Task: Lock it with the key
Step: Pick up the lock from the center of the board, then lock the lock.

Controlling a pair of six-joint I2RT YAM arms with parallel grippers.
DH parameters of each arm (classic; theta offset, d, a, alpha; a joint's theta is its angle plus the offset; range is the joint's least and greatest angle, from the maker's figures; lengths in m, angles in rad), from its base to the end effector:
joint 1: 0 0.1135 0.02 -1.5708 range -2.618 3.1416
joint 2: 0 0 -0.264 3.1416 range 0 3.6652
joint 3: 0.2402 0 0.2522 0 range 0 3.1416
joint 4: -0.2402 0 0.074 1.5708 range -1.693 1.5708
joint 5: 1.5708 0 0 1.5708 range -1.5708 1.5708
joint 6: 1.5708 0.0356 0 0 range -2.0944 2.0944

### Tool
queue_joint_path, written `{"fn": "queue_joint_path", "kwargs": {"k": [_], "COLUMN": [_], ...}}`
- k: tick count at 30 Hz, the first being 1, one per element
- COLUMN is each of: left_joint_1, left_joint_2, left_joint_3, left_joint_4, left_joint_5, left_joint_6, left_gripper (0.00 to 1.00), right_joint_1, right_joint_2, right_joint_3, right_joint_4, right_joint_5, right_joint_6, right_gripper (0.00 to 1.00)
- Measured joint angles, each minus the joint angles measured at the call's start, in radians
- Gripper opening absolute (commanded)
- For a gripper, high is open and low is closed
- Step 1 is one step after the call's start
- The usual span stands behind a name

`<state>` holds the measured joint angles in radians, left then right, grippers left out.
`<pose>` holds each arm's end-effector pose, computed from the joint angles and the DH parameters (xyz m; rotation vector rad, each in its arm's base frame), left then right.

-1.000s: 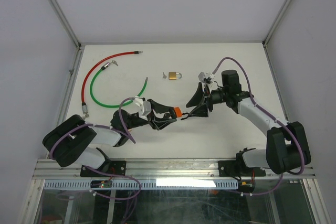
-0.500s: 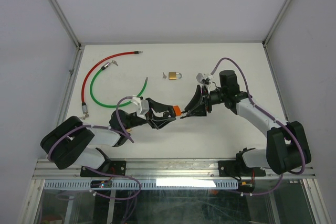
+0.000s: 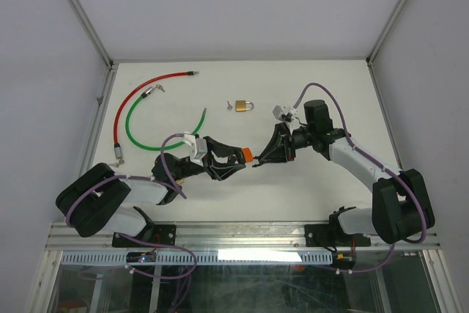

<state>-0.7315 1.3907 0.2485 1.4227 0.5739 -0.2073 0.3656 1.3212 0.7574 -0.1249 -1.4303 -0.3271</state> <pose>0.1574 -0.1673 0.2041 0.8505 1.1524 -1.1524 0.2254 0.1240 0.2389 -1.3071 1.4447 1.5817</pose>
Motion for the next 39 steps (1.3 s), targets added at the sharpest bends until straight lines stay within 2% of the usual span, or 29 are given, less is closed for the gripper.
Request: {"fn": "queue_joint_path", "kwargs": {"k": [4, 7, 11, 19, 23, 26, 32, 39], "left_joint_1": [0.000, 0.000, 0.000, 0.007, 0.013, 0.013, 0.013, 0.013], "left_joint_2": [0.000, 0.000, 0.000, 0.000, -0.002, -0.018, -0.108, -0.281], "left_joint_3": [0.002, 0.002, 0.002, -0.001, -0.016, -0.035, -0.069, -0.104], "left_joint_4": [0.000, 0.001, 0.006, 0.011, 0.013, 0.011, -0.015, -0.139], "left_joint_5": [0.010, 0.011, 0.006, -0.048, -0.082, -0.107, -0.173, -0.242], "left_joint_6": [-0.011, -0.014, -0.017, -0.018, -0.018, -0.018, -0.026, -0.090], "left_gripper": [0.21, 0.25, 0.41, 0.82, 0.93, 0.99, 0.99, 0.99], "right_joint_1": [0.000, 0.000, 0.000, -0.024, -0.046, -0.054, -0.060, -0.068], "right_joint_2": [0.000, 0.000, 0.000, -0.008, -0.008, -0.008, -0.008, -0.019], "right_joint_3": [0.002, 0.013, 0.042, 0.088, 0.089, 0.090, 0.090, 0.091], "right_joint_4": [-0.014, -0.045, -0.113, -0.201, -0.220, -0.219, -0.224, -0.286], "right_joint_5": [0.000, 0.000, 0.005, 0.043, 0.069, 0.094, 0.168, 0.231], "right_joint_6": [-0.020, -0.043, -0.095, -0.139, -0.138, -0.134, -0.138, -0.208], "right_gripper": [0.00, 0.00, 0.00, 0.00, 0.00, 0.00, 0.00, 0.00]}}
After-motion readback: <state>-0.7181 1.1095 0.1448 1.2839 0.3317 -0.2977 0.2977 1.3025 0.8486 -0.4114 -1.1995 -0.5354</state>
